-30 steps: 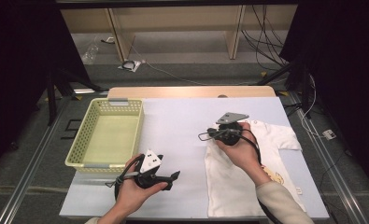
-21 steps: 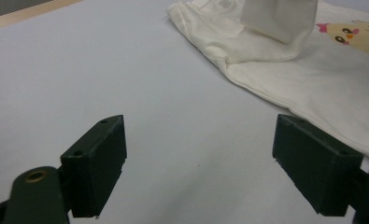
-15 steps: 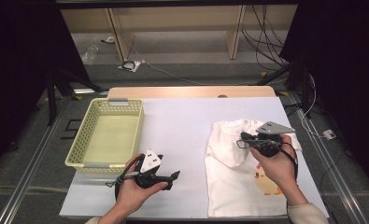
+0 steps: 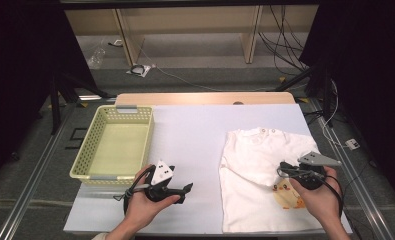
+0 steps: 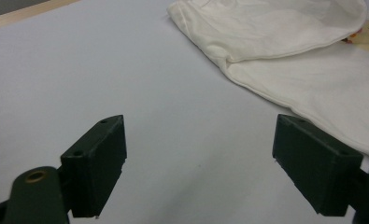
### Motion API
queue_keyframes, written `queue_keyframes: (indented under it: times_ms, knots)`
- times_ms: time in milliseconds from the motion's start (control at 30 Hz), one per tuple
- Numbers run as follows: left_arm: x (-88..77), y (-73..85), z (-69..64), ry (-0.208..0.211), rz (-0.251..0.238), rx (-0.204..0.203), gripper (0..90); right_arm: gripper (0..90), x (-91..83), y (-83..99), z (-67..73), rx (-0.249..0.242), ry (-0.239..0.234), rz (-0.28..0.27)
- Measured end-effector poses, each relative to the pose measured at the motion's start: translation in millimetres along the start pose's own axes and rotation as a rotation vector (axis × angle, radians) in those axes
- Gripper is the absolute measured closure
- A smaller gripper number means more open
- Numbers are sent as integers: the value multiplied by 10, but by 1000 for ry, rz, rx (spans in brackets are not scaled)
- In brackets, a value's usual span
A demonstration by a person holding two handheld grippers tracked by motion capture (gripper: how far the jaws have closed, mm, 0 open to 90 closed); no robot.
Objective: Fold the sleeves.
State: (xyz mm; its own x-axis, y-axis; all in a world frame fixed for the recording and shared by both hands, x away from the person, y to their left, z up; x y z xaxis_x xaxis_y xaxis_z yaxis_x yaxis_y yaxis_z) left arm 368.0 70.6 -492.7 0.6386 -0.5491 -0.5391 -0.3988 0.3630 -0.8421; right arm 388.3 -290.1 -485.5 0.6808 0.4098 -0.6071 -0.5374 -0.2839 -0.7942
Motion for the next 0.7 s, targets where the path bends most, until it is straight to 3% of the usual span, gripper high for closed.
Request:
queue_keyframes:
  times_ms: [400, 533, 700]
  knots:
    - [-10, -8, 9, -8, -6, -2, 176, 894, -264, 450, -69, 51, 4, 77]
    - [-11, -14, 9, -8, -10, 1, 176, 885, -392, 485, -147, 83, 32, 54]
    - [-13, -19, -4, -5, -13, 8, 175, 854, -434, 427, -196, 80, 47, 25]
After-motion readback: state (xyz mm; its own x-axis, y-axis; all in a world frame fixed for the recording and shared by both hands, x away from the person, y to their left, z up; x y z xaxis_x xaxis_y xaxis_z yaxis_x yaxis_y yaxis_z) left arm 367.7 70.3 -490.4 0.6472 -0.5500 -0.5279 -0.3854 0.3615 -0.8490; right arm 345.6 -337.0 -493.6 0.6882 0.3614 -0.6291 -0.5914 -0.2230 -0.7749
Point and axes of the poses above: each handheld gripper's, and its own axes: x roughly forward along the jaws, y roughly out of its underside, z roughly to its left, the point moved 7 cm from there along x, roughly forward along the jaws, and after that the axes turned 3 degrees about -y, right-handed, at the moved point
